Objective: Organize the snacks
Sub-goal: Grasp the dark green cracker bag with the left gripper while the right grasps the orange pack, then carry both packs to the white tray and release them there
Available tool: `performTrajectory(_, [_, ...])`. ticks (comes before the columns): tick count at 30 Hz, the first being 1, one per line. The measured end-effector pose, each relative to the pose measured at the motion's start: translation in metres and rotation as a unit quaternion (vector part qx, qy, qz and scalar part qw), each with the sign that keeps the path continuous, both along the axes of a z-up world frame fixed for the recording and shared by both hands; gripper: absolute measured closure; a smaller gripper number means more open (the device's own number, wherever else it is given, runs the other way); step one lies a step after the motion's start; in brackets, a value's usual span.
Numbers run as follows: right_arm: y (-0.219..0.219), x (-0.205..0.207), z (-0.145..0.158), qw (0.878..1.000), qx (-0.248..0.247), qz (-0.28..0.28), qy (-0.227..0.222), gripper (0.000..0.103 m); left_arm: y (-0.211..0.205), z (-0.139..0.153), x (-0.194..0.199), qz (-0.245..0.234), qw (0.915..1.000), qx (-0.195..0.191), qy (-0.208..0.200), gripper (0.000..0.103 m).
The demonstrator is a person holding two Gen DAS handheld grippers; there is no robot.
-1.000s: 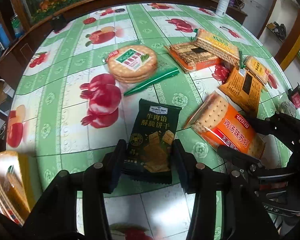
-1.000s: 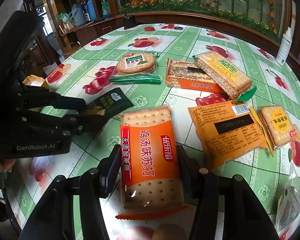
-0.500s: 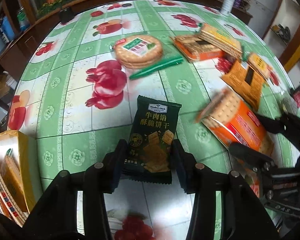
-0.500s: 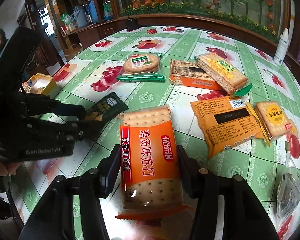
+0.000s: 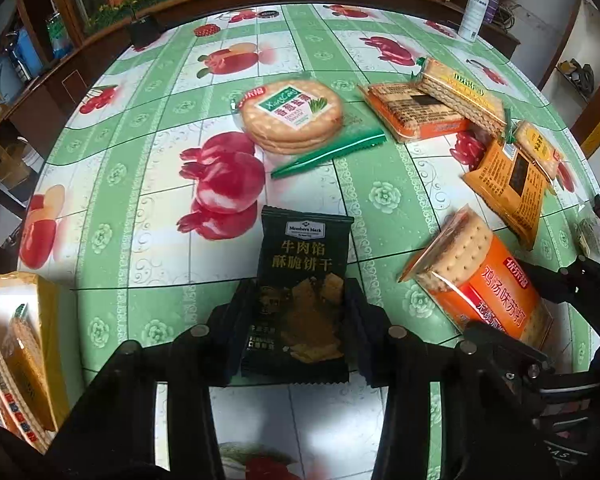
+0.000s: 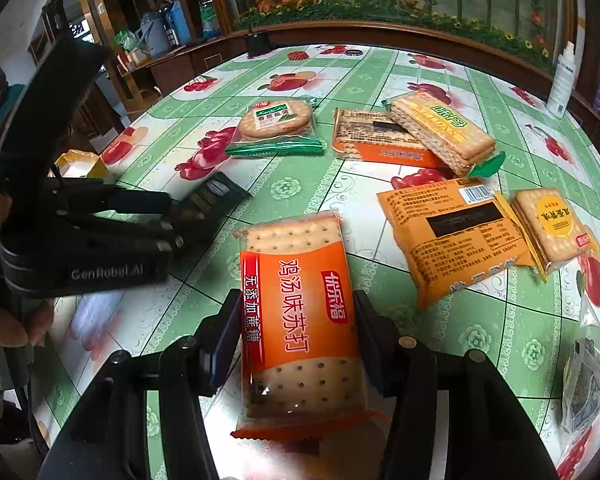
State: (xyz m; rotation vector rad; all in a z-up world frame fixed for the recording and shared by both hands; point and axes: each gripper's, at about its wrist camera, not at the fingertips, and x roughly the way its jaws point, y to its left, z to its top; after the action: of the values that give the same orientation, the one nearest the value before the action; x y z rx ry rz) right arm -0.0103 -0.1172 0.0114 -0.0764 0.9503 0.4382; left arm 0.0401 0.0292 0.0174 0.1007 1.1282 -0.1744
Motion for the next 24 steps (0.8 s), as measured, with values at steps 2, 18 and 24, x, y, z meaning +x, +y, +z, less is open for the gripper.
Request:
performTrajectory(2, [0.003, -0.001, 0.000, 1.000, -0.003, 0.004, -0.002, 0.049, -0.001, 0.000, -0.003, -0.003, 1.0000, 0.006, -0.004, 0.056])
performTrajectory(18, [0.018, -0.018, 0.021, 0.999, 0.020, 0.009, -0.033, 0.049, 0.016, 0.033, -0.046, 0.030, 0.9961, 0.029, -0.078, 0.056])
performTrajectory(24, [0.029, -0.026, 0.027, 0.999, 0.023, 0.017, -0.038, 0.049, 0.027, 0.037, -0.063, 0.040, 0.9950, 0.029, -0.087, 0.056])
